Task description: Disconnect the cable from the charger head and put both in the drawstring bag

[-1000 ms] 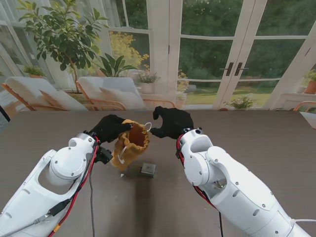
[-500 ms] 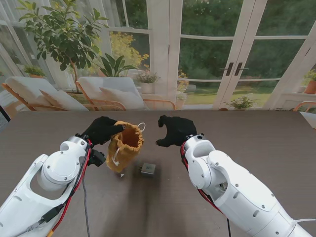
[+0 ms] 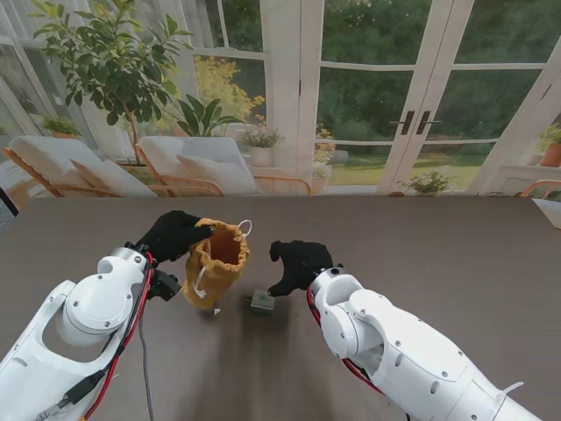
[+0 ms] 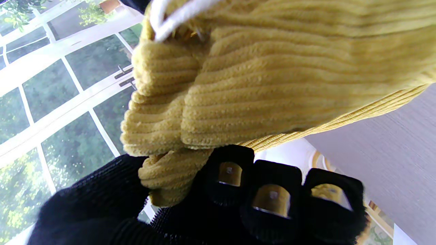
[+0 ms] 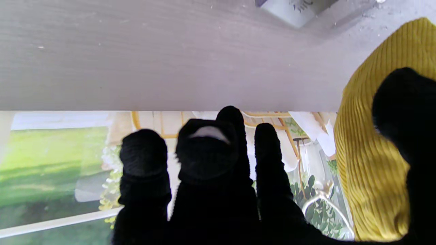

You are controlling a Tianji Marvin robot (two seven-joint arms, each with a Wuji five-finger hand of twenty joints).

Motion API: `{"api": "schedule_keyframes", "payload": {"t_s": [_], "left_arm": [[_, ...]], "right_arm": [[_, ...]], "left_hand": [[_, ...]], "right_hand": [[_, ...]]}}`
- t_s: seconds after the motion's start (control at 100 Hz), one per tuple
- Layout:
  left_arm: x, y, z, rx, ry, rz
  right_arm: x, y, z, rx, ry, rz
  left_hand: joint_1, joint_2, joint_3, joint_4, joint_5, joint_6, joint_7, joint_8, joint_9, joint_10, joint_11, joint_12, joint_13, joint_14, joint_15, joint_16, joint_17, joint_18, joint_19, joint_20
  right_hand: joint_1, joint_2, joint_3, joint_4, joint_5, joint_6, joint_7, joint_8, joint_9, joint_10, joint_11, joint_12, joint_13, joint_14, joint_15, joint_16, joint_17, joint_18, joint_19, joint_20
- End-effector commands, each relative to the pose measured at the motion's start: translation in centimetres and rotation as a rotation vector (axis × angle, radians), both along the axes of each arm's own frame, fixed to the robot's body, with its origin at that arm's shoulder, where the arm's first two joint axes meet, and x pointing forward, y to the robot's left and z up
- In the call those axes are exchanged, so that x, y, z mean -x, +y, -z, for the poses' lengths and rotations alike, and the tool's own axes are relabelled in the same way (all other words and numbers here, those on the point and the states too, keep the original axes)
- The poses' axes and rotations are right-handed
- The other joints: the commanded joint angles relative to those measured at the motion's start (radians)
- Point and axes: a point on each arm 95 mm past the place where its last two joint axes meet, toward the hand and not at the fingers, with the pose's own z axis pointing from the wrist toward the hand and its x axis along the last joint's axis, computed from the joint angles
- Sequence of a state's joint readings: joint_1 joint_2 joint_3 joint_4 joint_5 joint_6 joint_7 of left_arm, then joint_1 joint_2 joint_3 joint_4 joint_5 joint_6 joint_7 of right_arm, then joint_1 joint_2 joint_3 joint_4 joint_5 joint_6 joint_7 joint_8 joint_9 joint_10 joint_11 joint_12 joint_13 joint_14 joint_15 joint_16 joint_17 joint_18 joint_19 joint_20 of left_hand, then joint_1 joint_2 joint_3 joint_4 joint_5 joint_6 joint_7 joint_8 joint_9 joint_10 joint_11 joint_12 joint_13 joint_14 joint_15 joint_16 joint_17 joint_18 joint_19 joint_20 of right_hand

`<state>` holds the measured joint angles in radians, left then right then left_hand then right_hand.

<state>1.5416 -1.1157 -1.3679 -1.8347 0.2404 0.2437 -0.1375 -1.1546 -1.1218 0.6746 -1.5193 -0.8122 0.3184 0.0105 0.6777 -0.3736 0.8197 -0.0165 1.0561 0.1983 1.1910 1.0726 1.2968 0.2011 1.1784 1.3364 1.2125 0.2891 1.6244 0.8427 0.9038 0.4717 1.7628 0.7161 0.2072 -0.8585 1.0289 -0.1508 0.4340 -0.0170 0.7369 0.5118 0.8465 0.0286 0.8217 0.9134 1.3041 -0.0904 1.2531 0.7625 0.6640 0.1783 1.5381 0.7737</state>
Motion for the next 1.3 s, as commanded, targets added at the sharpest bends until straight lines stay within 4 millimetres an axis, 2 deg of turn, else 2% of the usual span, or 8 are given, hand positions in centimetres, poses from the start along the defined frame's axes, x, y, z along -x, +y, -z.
{"api": "schedule_keyframes", "payload": {"t_s": [0.0, 0.44, 0.65, 0.77, 1.29], "left_arm": [[0.3, -0.1, -0.2, 0.004, 0.005, 0.019], [0.6, 0.1, 0.2, 0.014, 0.009, 0.011], [0.5, 0.2, 0.2, 0.021, 0.005, 0.012], [0.5, 0.3, 0.2, 0.024, 0.006, 0.013], [0.8, 0.6, 0.4, 0.021, 0.019, 0.005]], "right_arm": [[0.2, 0.5, 1.0, 0.015, 0.025, -0.005], [-0.3, 2.4, 4.6, 0.067, 0.046, -0.024], [-0.4, 3.0, 6.0, 0.079, 0.035, -0.015], [-0.4, 3.2, 6.5, 0.079, 0.031, -0.008], [0.0, 4.1, 8.7, 0.102, 0.022, -0.006]], "left_hand": [[0.055, 0.051, 0.000, -0.020, -0.017, 0.113, -0.005, -0.002, -0.007, -0.023, 0.005, 0.022, 0.019, -0.063, 0.080, 0.012, 0.000, 0.029, 0.088, 0.022], [0.055, 0.047, 0.003, -0.021, -0.016, 0.110, -0.009, -0.007, -0.007, -0.020, 0.005, 0.022, 0.020, -0.061, 0.080, 0.013, -0.004, 0.031, 0.084, 0.028], [0.054, 0.049, 0.004, -0.021, -0.015, 0.110, -0.010, -0.008, -0.007, -0.020, 0.005, 0.022, 0.020, -0.061, 0.080, 0.013, -0.004, 0.032, 0.082, 0.032], [0.054, 0.047, 0.004, -0.021, -0.015, 0.110, -0.010, -0.008, -0.007, -0.020, 0.005, 0.021, 0.020, -0.061, 0.080, 0.012, -0.003, 0.032, 0.082, 0.033], [0.055, 0.048, 0.003, -0.021, -0.015, 0.113, -0.011, -0.009, -0.006, -0.017, 0.004, 0.021, 0.020, -0.059, 0.080, 0.012, -0.004, 0.033, 0.080, 0.037]], "right_hand": [[-0.039, -0.063, 0.028, -0.027, -0.041, -0.015, -0.021, -0.013, -0.042, 0.005, 0.026, 0.024, 0.019, -0.035, 0.007, 0.010, 0.379, -0.022, 0.015, 0.034], [-0.079, -0.155, 0.099, -0.063, -0.047, -0.032, -0.036, -0.028, -0.037, -0.009, 0.040, 0.038, 0.020, -0.054, 0.031, 0.024, 0.384, -0.043, 0.031, 0.036], [-0.045, -0.218, 0.131, -0.071, -0.037, -0.032, -0.024, -0.028, -0.027, -0.014, 0.049, 0.041, 0.021, -0.068, 0.044, 0.030, 0.391, -0.043, 0.038, 0.038], [-0.035, -0.258, 0.164, -0.080, -0.031, -0.034, -0.010, -0.029, -0.032, -0.011, 0.055, 0.042, 0.021, -0.074, 0.049, 0.033, 0.396, -0.044, 0.044, 0.039], [-0.041, -0.324, 0.186, -0.093, 0.031, -0.073, 0.013, -0.031, 0.017, -0.018, 0.070, 0.043, 0.022, -0.094, 0.092, 0.053, 0.416, -0.055, 0.059, 0.040]]}}
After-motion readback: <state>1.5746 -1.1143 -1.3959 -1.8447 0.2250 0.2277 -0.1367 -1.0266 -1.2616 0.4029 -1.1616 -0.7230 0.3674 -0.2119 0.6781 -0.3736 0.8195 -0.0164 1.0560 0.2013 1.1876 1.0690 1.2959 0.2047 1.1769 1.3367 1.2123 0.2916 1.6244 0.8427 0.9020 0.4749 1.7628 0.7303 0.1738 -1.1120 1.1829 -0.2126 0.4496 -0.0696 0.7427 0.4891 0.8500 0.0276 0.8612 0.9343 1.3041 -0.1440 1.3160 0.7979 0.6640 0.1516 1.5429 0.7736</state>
